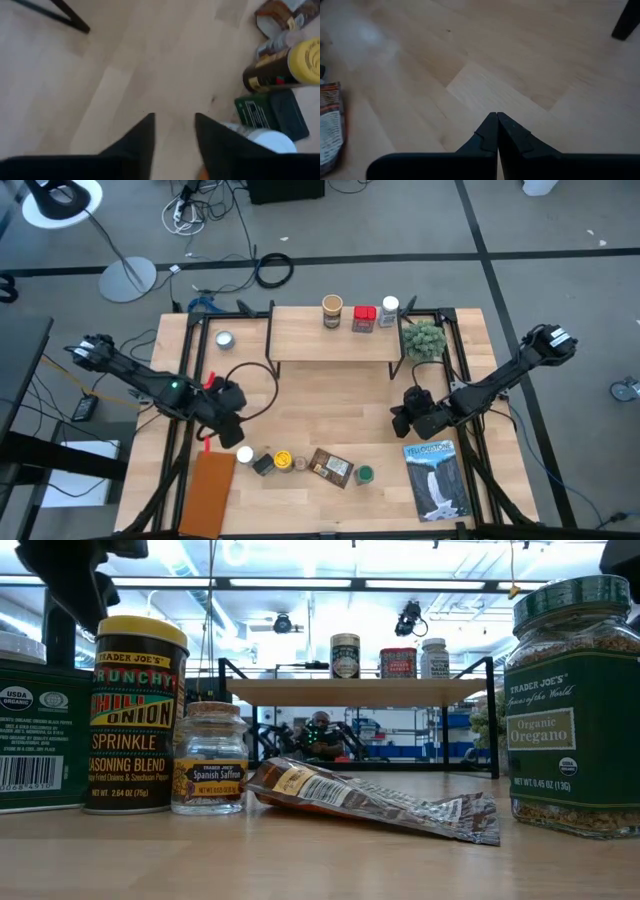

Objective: Shelf spices
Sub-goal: Put the green seasoning bottle on the shelf

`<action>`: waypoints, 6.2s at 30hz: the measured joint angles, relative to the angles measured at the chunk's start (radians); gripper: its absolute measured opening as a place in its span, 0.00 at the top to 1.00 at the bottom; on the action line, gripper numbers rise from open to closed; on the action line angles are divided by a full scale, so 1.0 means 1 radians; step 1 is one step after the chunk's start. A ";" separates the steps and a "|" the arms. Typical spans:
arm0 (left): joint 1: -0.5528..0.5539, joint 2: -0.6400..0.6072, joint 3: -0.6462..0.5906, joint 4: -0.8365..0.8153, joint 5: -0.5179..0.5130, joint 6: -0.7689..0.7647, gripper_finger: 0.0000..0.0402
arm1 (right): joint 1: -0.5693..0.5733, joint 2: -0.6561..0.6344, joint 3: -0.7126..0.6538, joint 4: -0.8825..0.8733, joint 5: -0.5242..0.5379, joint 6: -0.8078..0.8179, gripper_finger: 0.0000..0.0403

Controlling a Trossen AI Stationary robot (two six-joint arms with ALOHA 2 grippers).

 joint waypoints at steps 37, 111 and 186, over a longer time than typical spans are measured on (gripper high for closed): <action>-0.001 0.000 0.000 -0.038 -0.098 -0.029 0.99 | 0.004 0.000 0.000 0.065 -0.284 -0.193 0.80; -0.001 0.000 -0.001 0.079 -0.140 0.049 0.99 | 0.221 0.770 0.941 -0.909 -0.138 0.009 1.00; -0.001 0.000 -0.001 0.157 -0.183 0.102 0.99 | -0.016 0.783 1.015 -0.573 -0.427 0.066 0.46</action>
